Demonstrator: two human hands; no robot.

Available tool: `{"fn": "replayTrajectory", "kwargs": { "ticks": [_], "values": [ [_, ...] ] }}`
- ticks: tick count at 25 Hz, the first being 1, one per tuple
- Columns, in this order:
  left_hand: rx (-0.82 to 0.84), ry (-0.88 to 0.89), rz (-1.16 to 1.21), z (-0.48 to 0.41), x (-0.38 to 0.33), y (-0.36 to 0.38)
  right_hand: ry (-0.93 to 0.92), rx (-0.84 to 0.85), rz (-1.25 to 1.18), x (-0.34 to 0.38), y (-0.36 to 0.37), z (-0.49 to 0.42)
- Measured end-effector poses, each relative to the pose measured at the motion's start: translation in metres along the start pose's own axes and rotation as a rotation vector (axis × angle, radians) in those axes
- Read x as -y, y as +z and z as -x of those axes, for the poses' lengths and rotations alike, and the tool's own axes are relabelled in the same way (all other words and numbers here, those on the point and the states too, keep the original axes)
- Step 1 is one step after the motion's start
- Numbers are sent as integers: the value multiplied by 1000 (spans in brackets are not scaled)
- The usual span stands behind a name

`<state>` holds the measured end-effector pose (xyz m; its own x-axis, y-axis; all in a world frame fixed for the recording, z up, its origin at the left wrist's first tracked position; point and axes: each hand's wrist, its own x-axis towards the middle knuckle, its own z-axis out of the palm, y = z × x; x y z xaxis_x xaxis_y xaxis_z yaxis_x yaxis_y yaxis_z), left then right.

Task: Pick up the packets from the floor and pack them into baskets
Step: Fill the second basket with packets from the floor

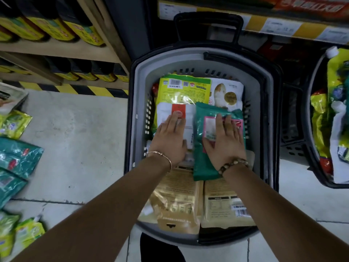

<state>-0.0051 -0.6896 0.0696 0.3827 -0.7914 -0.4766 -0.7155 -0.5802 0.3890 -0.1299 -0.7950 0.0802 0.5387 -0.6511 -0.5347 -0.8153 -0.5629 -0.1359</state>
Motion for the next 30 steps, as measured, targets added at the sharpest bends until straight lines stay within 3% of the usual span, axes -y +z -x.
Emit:
{"fn": "replayTrajectory", "kwargs": {
  "ticks": [5,9,15,18,24,30],
  "values": [
    [-305,-169,370,52,51,-48,-206,-95,-122,79,-23,14],
    [-409,-370,484,103,134,-61,-375,-151,-201,175,-15,26],
    [-590,-747,722,201,291,-68,-424,158,-38,339,39,46],
    [-688,-926,841,251,365,-69,-467,224,-10,419,69,59],
    [-743,-1115,918,332,472,-61,-508,267,26,547,113,74],
    [-694,-1295,1054,343,559,-21,-509,336,19,628,172,46]
  ]
}}
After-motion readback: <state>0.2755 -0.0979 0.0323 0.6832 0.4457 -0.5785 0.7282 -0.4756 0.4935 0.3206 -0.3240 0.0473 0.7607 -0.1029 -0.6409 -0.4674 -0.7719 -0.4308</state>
